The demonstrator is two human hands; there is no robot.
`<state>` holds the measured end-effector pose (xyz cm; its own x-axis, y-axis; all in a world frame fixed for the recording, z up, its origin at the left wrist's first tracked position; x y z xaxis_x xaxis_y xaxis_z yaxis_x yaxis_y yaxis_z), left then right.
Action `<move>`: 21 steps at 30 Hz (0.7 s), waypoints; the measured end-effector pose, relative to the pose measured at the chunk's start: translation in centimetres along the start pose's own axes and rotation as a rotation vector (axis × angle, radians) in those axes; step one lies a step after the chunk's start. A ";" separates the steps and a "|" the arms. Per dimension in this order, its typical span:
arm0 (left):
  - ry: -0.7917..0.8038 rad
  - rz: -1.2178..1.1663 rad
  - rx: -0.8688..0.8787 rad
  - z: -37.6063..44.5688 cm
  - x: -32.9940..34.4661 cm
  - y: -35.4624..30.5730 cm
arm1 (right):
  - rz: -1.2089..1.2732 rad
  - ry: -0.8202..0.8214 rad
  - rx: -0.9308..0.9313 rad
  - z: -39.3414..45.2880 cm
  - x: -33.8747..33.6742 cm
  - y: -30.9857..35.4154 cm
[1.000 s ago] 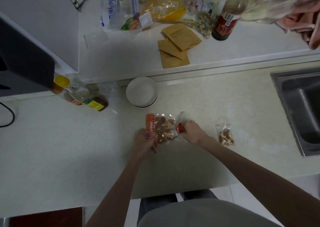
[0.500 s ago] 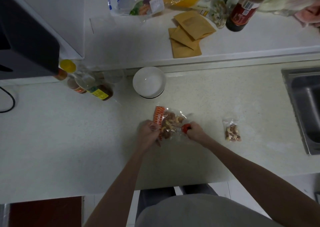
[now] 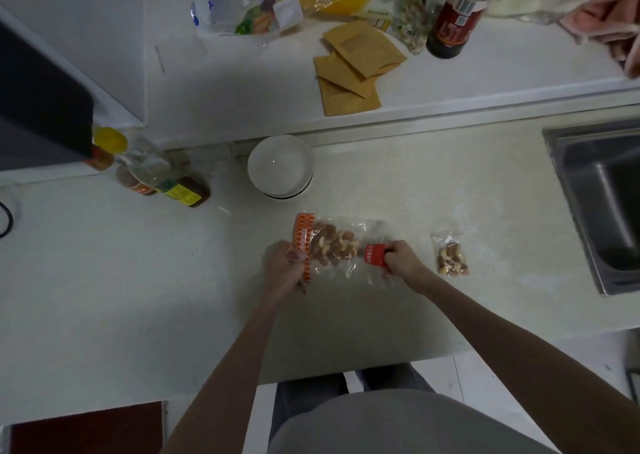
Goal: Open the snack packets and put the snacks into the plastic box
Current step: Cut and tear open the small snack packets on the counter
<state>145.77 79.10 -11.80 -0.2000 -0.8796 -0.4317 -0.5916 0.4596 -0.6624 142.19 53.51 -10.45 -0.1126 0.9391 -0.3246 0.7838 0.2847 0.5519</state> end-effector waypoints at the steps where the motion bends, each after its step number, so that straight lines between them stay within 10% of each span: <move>1: -0.007 -0.001 0.008 -0.1 0.0 -0.2 | 0.014 -0.001 0.004 0.1 -0.2 -0.1; 21: 0.008 0.025 -0.050 -1.1 0.3 0.0 | 0.229 0.048 0.021 0.0 -5.2 -2.8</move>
<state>144.87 78.65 -11.24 -0.2211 -0.8689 -0.4429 -0.6244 0.4750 -0.6200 140.56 47.80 -10.29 0.0407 0.9870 -0.1555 0.8045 0.0599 0.5909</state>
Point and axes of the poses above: each hand's wrist, its own z-axis towards the middle knuckle, its own x-axis out of the palm, y = z × x, the point moved 7 cm from there along z, towards the middle knuckle, and after that the axes turned 2 degrees about y, right-handed, at the moved point
